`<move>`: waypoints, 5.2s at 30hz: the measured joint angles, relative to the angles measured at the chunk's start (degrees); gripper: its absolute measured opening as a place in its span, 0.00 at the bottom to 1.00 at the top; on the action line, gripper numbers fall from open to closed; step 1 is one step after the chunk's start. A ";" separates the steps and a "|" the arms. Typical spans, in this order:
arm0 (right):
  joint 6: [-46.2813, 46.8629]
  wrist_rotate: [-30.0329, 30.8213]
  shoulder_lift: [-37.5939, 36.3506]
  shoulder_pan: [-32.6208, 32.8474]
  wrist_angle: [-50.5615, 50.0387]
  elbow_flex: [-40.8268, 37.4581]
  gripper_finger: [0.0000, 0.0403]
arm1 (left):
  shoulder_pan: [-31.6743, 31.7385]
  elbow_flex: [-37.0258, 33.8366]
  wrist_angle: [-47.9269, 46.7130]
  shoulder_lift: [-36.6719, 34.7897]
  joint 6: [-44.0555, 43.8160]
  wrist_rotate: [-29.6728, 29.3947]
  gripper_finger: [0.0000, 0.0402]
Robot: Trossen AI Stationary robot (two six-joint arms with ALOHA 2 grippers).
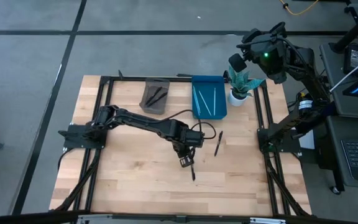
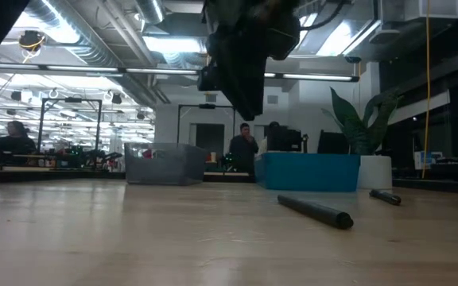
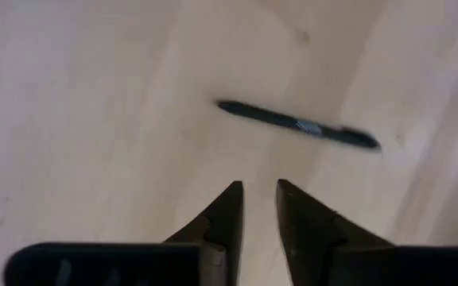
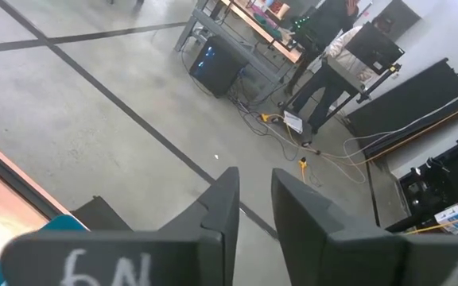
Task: Sort pens & pencils
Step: Put the bottom black pen into the gray bin
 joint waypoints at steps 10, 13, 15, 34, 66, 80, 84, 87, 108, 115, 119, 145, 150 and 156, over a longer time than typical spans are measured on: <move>-3.35 0.04 0.00 0.00 0.00 -0.01 0.19 | 0.06 0.00 9.67 0.13 -26.23 -13.26 0.11; -6.35 0.09 0.00 0.01 0.00 -0.01 0.19 | -0.63 0.04 12.20 1.28 -33.97 -13.52 0.11; -8.37 0.28 0.00 0.01 0.02 -0.01 0.19 | -1.42 0.04 15.17 2.52 -38.13 -13.55 0.12; -13.42 0.15 -3.08 -3.23 1.80 -0.01 0.19 | -5.35 -0.04 21.86 5.43 -55.15 -17.83 0.25; -11.85 -5.97 -3.76 -4.77 5.19 -0.01 0.19 | -6.58 0.00 13.66 10.03 -63.75 -8.55 0.22; -11.72 -9.46 -3.72 -4.73 5.70 -0.01 0.19 | -6.32 0.00 13.42 9.97 -62.08 -8.88 0.20; -11.72 -9.46 -3.74 -4.73 5.81 -0.01 0.19 | -6.24 0.00 13.33 10.46 -62.05 -8.27 0.20; -11.71 -9.46 -3.74 -4.73 5.86 -0.01 0.19 | -6.06 0.07 13.85 11.32 -62.02 -6.29 0.20; -11.70 -9.44 -3.74 -4.73 5.97 -0.01 0.19 | -5.53 0.20 14.28 13.00 -59.92 -2.17 0.15; -11.70 -9.44 -3.74 -4.73 6.01 -0.01 0.19 | -5.29 0.15 14.19 13.03 -59.08 -2.25 0.05; -11.70 -9.44 -3.73 -4.73 6.01 -0.01 0.19 | -5.30 0.15 13.57 13.07 -59.01 -2.38 0.07; -11.68 -9.40 -3.74 -4.73 6.01 -0.01 0.19 | -4.15 0.09 -0.49 12.90 -54.69 -1.18 0.07; -11.68 -9.40 -3.74 -4.73 6.09 -0.01 0.19 | -4.07 -0.07 -1.19 11.95 -54.38 -2.45 0.07; -11.72 -9.40 -3.72 -4.73 8.21 -0.01 0.19 | -3.29 -0.42 -5.92 10.07 -54.42 -6.64 0.05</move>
